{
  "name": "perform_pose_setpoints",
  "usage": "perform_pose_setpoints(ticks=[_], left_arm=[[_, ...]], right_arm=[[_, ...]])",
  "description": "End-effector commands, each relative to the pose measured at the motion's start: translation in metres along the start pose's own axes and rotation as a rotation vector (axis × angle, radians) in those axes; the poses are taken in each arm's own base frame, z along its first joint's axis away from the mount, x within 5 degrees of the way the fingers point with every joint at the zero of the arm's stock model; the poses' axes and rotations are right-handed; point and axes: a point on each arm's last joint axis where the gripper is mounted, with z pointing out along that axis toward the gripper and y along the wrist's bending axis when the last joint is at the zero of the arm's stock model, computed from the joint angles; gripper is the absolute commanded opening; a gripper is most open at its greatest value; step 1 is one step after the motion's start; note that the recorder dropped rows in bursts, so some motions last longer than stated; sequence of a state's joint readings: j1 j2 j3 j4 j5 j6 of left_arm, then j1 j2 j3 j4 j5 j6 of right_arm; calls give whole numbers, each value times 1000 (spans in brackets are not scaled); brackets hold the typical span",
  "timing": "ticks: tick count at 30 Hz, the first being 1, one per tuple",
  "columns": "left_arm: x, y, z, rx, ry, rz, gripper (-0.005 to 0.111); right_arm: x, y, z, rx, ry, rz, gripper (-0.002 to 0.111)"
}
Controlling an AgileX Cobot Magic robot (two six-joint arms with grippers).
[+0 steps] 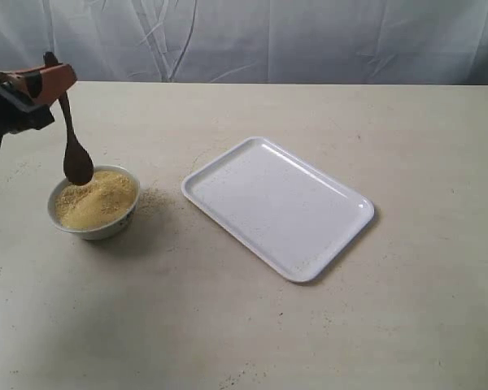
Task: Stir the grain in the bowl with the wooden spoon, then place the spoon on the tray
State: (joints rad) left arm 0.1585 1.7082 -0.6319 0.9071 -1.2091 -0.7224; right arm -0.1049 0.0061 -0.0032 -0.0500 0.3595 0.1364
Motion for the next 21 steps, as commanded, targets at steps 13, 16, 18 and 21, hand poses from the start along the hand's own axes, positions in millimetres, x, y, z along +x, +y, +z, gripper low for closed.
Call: perform_pose_setpoints(ticks=[13, 16, 18, 21], left_arm=[[42, -22, 25, 40, 234, 9, 0], [46, -10, 27, -49, 197, -31, 0], [45, -7, 27, -76, 183, -17, 0], [33, -14, 28, -11, 70, -15, 0]], right_arm=[[0, 0, 0, -4, -10, -4, 0], [0, 0, 0, -4, -10, -4, 0], [0, 0, 0, -4, -10, -4, 0], [0, 0, 0, -4, -10, -4, 0]])
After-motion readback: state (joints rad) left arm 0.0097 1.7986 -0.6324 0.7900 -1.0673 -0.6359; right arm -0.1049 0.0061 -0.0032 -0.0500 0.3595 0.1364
